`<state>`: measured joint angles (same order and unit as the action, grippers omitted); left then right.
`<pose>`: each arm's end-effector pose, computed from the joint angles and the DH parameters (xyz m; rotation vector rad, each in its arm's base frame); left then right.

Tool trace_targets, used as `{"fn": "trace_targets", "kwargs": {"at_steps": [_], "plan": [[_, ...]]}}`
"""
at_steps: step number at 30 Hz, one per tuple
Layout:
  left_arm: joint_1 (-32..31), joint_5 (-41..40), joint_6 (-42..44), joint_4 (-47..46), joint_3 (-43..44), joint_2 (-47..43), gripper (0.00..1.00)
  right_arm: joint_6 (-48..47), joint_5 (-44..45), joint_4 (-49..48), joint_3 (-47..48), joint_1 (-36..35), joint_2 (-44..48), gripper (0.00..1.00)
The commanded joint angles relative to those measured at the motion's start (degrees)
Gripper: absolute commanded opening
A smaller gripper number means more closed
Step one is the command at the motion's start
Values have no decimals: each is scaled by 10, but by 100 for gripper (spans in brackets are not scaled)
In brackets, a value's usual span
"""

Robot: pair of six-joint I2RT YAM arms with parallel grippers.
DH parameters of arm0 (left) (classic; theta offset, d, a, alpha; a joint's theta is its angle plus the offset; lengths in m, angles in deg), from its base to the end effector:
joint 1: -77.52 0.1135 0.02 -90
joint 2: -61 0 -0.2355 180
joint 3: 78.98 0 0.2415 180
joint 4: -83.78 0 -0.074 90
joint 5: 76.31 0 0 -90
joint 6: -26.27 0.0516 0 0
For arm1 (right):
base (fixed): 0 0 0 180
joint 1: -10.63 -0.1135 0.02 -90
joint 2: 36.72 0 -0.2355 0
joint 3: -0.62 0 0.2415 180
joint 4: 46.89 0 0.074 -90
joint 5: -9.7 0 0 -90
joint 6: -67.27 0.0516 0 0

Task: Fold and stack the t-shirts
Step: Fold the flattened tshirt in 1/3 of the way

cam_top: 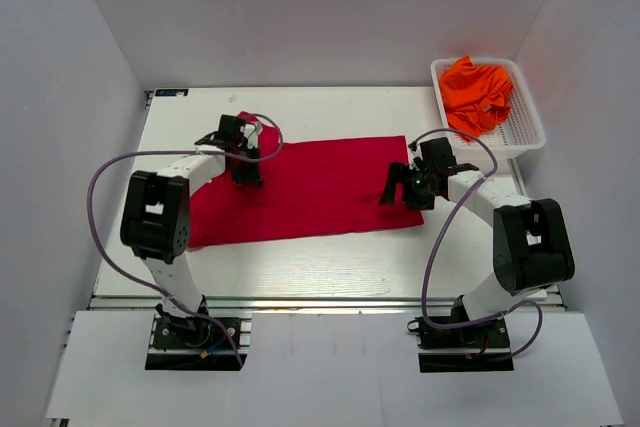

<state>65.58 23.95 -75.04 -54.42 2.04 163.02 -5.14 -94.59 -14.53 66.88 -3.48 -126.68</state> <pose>0.3420 -0.0817 0.1463 0.0732 2.6886 -0.3675 0.2977 0.0880 0.1491 -0.0204 2.5909 0.5280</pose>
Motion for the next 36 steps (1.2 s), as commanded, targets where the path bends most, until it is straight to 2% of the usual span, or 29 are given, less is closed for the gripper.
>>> {"fn": "trace_targets", "kwargs": {"at_steps": [1,6,9,11,14,16,19,21,25,26,29,32,36], "plan": [[-9,38,74,-10,55,51,0,-6,-8,-1,13,1,7,90],[-14,49,146,19,144,117,1,-8,-17,4,25,3,-8,90],[-14,56,158,27,188,134,10,-8,-20,1,27,3,-8,90],[-14,63,163,41,209,142,58,-11,-20,0,29,2,-5,90],[-14,63,163,41,230,135,79,-17,-27,-1,33,1,-5,90],[-14,70,158,35,220,118,81,-19,-34,-3,35,2,-3,90],[-14,62,129,15,179,66,94,-21,-36,-6,31,1,0,90],[-7,55,111,-12,130,19,100,-23,-37,-8,29,0,1,90],[-1,7,52,-55,29,-51,100,-24,-40,-11,25,0,0,90],[-1,19,35,-80,-15,-62,100,-24,-42,-10,26,-1,-3,90],[-1,24,-4,-114,-75,-83,100,-24,-47,-8,31,0,-7,90],[-1,29,-23,-140,-84,-75,100,-24,-56,-8,32,1,-10,90],[-1,5,-23,-130,-72,-43,100,-24,-49,-10,28,0,-8,90]]}}
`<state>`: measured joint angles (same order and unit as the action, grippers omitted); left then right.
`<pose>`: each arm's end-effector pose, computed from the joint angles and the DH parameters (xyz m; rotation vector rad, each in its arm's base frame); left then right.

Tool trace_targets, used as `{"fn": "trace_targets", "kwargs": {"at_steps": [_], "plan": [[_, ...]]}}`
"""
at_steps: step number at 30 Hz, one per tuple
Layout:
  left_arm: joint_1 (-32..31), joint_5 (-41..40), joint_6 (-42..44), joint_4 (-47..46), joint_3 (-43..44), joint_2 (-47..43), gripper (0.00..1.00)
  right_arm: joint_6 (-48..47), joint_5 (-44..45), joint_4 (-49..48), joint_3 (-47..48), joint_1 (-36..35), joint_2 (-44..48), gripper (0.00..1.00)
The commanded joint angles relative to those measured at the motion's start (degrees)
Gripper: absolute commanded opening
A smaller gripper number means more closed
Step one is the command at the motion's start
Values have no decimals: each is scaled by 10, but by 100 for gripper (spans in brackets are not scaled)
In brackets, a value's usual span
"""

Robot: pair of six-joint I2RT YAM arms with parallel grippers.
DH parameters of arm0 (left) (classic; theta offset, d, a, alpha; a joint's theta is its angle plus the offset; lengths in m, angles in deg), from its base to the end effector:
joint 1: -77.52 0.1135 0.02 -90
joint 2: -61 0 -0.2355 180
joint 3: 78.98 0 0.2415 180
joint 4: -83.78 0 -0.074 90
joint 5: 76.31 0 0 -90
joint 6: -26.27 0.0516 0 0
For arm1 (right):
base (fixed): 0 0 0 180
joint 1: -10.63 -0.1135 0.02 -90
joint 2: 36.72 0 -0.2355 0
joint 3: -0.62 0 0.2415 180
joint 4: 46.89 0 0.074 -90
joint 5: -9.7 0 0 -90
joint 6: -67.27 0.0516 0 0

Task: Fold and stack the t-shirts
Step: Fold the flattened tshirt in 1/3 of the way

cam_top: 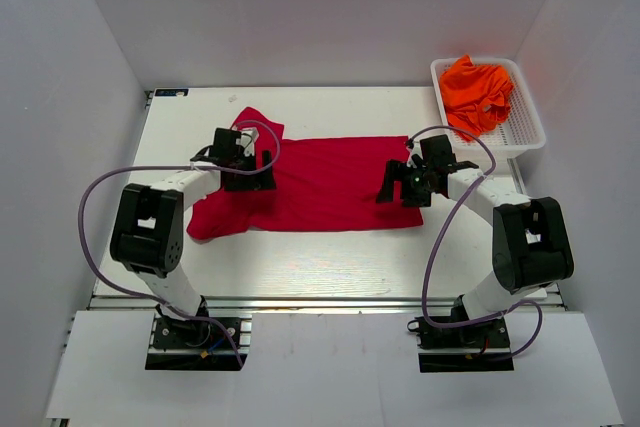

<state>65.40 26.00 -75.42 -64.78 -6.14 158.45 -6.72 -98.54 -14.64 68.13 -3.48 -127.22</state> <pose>0.3297 -0.0821 0.1432 0.0943 2.5716 -0.4334 0.3011 0.0923 0.1536 -0.0866 2.5733 0.6078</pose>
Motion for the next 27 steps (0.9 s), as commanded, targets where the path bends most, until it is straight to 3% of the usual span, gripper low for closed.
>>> {"fn": "trace_targets", "kwargs": {"at_steps": [1,10,17,22,27], "plan": [[1,-30,-19,-26,15,13,100,-8,-6,-3,17,1,-2,90],[1,-106,-37,-62,32,40,100,-9,10,5,17,1,6,90],[6,-112,-37,-124,80,99,100,-6,18,5,19,1,11,90],[11,-89,-37,-112,141,140,100,-7,34,7,16,1,25,90],[23,-94,-44,-92,153,120,100,-6,59,9,18,-1,42,90]]}}
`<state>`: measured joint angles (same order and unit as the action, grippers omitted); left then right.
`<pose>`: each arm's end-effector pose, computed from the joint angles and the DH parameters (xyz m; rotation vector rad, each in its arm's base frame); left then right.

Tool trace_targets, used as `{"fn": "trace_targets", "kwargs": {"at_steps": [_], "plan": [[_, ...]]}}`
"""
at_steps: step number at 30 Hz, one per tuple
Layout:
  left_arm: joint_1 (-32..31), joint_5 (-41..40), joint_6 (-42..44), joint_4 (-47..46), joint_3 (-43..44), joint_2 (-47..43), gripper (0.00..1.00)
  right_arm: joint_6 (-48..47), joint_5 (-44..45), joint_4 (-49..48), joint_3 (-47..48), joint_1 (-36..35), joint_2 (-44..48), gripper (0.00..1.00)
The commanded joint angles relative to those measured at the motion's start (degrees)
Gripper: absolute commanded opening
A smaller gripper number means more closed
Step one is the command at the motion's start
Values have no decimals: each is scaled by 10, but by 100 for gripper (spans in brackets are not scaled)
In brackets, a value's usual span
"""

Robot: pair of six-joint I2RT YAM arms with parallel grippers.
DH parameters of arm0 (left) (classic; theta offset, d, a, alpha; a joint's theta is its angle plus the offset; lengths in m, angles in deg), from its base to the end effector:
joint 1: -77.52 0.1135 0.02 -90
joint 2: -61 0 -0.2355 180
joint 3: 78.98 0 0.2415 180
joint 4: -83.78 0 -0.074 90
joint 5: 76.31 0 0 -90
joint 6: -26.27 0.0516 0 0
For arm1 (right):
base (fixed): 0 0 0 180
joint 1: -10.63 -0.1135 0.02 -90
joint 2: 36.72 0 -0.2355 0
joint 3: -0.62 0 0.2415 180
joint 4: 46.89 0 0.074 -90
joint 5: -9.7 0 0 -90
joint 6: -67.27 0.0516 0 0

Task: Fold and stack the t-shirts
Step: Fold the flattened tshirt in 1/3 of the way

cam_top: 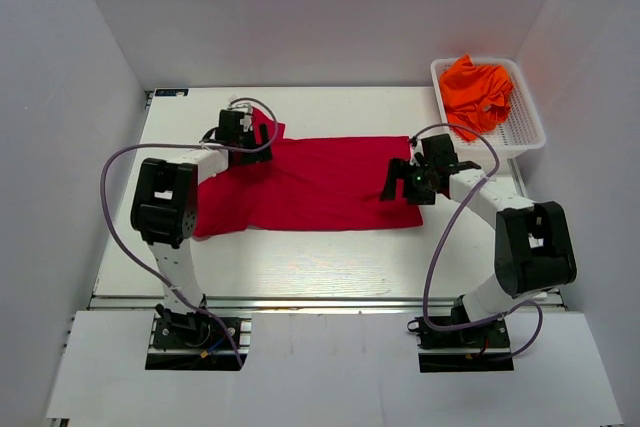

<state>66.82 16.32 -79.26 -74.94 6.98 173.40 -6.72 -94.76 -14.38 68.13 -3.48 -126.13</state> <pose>0.4029 -0.0785 0.1308 -0.0805 2.4184 -0.2664 0.3012 0.0890 0.1581 -0.0617 2.5578 0.5264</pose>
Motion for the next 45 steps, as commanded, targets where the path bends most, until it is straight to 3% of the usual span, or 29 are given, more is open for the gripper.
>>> {"fn": "trace_targets", "kwargs": {"at_steps": [1,7,12,16,23,27,31,35,41,44,45], "plan": [[9,-3,-6,20,22,-45,100,-6,24,3,21,1,32,90],[9,-77,-24,75,-60,-171,100,-3,54,-8,22,-2,58,90],[9,-83,-86,106,-160,-279,100,6,-6,-45,6,0,31,90],[9,-52,-121,80,-267,-301,100,15,-29,-78,-7,3,-3,90],[14,-116,-167,183,-324,-333,100,36,7,-65,-25,3,-58,90],[19,-175,-210,232,-373,-364,100,49,40,-50,-87,6,-39,90],[19,-180,-279,295,-397,-383,100,50,52,-25,-119,3,-2,90],[19,-196,-301,340,-398,-424,100,41,37,-15,-143,-1,49,90],[19,-207,-236,263,-308,-496,100,4,48,-45,-81,0,140,90],[19,-252,-222,234,-222,-462,100,8,98,-55,-24,-2,122,90],[19,-252,-183,216,-208,-447,100,6,101,-79,-6,1,115,90]]}}
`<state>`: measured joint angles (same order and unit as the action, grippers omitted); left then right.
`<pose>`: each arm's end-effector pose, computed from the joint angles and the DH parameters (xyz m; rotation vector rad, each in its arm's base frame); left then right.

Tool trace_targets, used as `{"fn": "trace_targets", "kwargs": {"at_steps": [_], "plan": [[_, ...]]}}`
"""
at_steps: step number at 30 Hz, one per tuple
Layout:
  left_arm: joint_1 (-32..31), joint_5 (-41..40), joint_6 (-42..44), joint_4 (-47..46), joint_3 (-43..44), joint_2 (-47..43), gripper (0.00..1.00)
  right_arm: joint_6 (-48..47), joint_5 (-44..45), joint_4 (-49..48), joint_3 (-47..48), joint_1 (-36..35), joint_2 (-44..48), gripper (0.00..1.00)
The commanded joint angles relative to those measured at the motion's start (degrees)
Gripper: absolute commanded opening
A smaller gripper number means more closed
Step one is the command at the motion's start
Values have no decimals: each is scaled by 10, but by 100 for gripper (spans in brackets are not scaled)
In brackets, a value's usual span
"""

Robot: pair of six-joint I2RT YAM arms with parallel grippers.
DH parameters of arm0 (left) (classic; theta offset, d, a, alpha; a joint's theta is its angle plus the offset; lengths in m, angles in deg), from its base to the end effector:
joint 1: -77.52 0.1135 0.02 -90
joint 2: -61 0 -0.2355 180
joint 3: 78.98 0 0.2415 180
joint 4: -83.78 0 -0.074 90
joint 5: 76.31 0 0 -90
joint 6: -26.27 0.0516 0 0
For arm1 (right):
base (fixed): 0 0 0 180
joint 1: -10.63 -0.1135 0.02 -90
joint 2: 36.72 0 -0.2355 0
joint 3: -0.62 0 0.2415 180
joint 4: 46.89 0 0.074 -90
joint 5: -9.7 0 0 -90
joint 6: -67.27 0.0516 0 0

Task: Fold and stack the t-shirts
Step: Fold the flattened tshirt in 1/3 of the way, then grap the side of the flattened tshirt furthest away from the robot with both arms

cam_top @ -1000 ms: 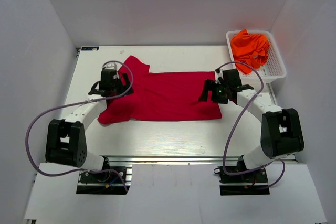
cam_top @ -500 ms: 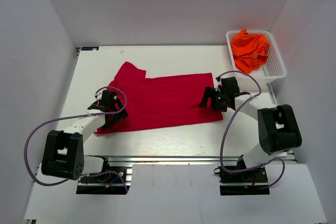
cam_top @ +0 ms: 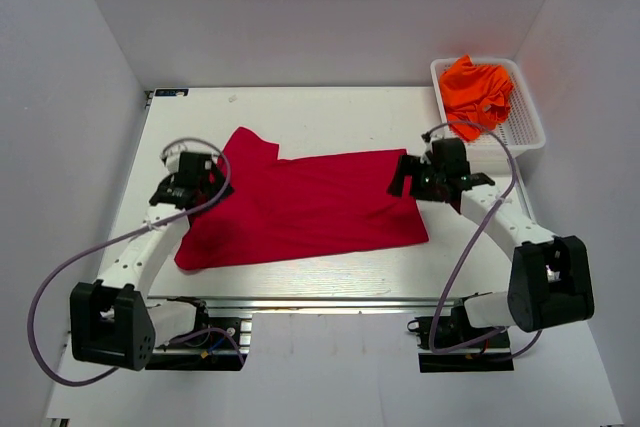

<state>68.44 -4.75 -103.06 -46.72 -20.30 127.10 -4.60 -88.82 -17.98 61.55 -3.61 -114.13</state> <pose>0.2309 -0.0204 0.1946 -0.7649 2.3704 0.0654 0.2773 0.0783 0.1858 0.0081 2.3975 0.4455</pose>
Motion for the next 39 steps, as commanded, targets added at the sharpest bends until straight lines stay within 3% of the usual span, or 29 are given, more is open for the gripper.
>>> {"fn": "trace_targets", "kwargs": {"at_steps": [1,9,13,16,20,23,25,29,32,33,35,39], "plan": [[3,-42,76,-107,78,35,100,-14,49,-47,70,4,-31,90],[3,-39,193,-134,334,342,100,7,134,-17,251,5,-199,90],[8,-27,207,-111,514,501,100,0,153,8,325,5,-266,90],[13,-13,212,-111,596,589,100,-6,142,24,363,6,-289,90],[19,-1,225,-137,648,654,100,-12,140,31,380,8,-313,90],[19,27,245,-137,670,688,90,-10,150,33,383,8,-322,90],[19,41,245,-144,670,693,90,-9,156,36,384,8,-324,90],[19,67,264,-171,654,705,73,-16,171,35,401,8,-343,90],[19,88,264,-171,659,716,42,-14,186,57,437,8,-372,90],[19,96,271,-171,659,716,24,-10,193,59,448,8,-377,90],[19,104,276,-171,659,716,4,1,195,60,464,8,-397,90],[19,110,276,-182,628,693,0,23,224,70,491,8,-435,90]]}}
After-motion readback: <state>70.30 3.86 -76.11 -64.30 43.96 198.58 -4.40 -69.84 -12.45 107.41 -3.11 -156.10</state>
